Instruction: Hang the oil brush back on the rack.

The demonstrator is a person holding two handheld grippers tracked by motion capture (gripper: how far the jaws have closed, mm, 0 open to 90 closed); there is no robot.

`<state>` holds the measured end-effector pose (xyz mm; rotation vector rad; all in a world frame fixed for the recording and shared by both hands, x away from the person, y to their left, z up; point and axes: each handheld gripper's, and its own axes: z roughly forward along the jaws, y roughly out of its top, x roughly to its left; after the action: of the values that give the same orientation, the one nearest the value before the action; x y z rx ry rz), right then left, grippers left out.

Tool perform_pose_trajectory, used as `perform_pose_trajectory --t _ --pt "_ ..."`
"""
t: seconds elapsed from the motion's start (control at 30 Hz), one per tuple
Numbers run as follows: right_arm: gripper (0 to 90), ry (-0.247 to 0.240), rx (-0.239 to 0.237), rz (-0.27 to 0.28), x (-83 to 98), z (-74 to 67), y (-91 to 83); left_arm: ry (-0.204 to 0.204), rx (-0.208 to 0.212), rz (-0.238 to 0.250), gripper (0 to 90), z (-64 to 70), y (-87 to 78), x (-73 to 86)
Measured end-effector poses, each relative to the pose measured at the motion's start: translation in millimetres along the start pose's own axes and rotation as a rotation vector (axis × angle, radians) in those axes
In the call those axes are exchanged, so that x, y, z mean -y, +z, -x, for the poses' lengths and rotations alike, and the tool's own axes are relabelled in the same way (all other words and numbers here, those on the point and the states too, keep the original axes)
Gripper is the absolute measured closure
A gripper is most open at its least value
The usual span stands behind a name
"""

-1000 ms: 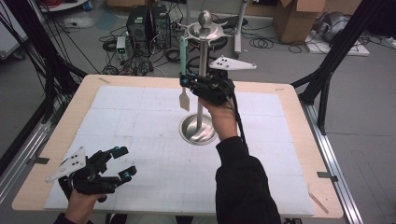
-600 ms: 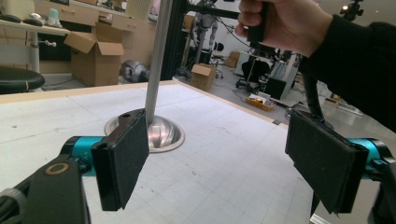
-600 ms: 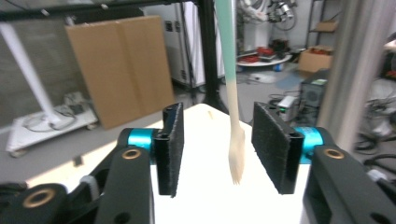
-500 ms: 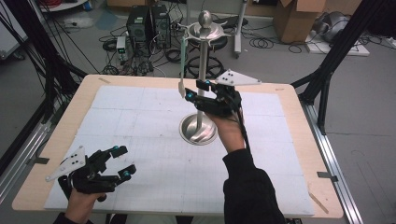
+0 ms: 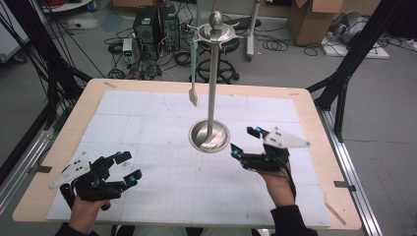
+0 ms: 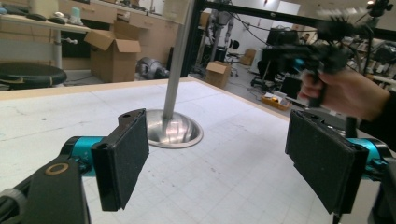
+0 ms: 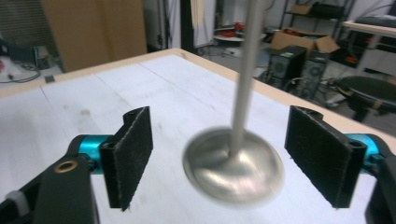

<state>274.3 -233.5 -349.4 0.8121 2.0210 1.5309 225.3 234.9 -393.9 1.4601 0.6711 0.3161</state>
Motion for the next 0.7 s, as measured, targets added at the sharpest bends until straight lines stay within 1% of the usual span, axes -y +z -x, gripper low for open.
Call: perform_pose_trajectory --t 0.07,0.13,0.2,0.23,0.27,0.33,0.37,0.4,0.5,0.57,0.7 --pt "20.0 0.003 0.031 -0.001 16.5 3.2 -17.3 0.003 -0.011 -0.001 21.8 -1.3 0.5 0.2" --pt "19.7 0.010 0.059 -0.014 30.3 5.7 -33.2 0.000 -0.022 0.000 21.8 -2.4 1.3 0.7" --pt "19.1 0.037 0.084 -0.009 43.4 8.0 -48.2 0.001 -0.028 -0.003 21.8 -3.3 1.5 1.1" --pt "18.6 0.050 0.095 -0.014 47.8 8.6 -53.1 0.003 -0.031 -0.007 21.8 -3.5 1.3 1.4" --pt "18.6 0.069 0.110 -0.004 56.1 9.0 -60.6 0.002 -0.032 -0.007 21.8 -3.4 1.2 1.4" --pt "18.5 0.101 0.115 -0.006 66.1 11.4 -69.1 -0.005 -0.036 0.003 21.8 -2.7 1.1 1.0" --pt "18.3 0.102 0.120 -0.006 68.0 12.5 -72.2 -0.007 -0.037 0.007 21.8 -1.9 1.0 0.4" --pt "18.2 0.108 0.125 -0.001 67.9 12.0 -74.9 0.000 -0.037 0.006 21.8 -1.2 0.6 -0.2" --pt "18.2 0.117 0.136 0.036 65.6 9.7 -80.0 0.003 -0.036 0.010 21.8 1.4 -0.2 -0.5" --pt "18.2 0.117 0.138 0.040 64.7 9.5 -80.1 0.006 -0.037 0.006 21.9 2.4 -1.1 0.1" --pt "18.2 0.108 0.142 0.024 64.3 8.7 -79.0 0.002 -0.042 0.005 21.9 2.9 -2.3 0.9"
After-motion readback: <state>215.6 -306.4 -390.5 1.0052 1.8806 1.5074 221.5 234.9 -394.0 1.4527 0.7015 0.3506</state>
